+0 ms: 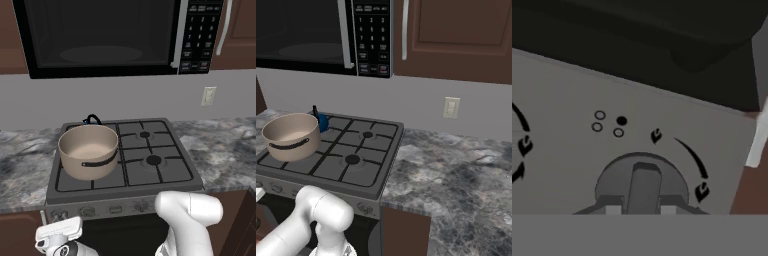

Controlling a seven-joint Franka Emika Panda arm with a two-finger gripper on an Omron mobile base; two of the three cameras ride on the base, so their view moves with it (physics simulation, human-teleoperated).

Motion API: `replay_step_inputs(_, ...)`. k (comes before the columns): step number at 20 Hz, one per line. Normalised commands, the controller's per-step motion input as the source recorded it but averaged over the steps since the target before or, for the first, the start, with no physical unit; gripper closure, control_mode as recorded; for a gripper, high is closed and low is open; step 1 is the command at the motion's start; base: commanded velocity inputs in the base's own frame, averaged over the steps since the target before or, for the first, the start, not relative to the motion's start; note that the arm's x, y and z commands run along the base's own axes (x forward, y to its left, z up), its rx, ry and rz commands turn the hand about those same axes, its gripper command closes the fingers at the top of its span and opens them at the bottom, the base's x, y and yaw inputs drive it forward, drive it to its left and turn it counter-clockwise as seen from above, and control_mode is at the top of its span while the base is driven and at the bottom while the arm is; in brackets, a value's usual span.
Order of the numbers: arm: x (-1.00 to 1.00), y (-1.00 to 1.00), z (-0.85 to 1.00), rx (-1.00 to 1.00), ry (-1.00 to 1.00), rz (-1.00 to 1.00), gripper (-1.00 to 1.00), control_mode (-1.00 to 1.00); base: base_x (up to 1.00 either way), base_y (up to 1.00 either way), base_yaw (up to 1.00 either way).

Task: Pick the kettle from the cabinet and place it on a stove burner. Then pick the pot from the counter and place it on another stove burner. Finally, turn both burners on.

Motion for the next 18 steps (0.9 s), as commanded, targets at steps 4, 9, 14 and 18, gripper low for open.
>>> replay_step_inputs(4, -0.01, 0.00, 0.02, -0.25, 0.07, 0.00, 1.00, -1.00, 0.00, 0.00, 0.00)
replay_step_inputs(9, -0.02, 0.00, 0.01, -0.24, 0.06, 0.00, 1.00, -1.00, 0.00, 0.00, 0.00)
replay_step_inputs(14, -0.05, 0.00, 0.00, -0.25, 0.05, 0.00, 1.00, -1.00, 0.00, 0.00, 0.00)
replay_step_inputs(18, -0.06, 0.00, 0.00, -0.27, 0.04, 0.00, 1.00, -1.00, 0.00, 0.00, 0.00)
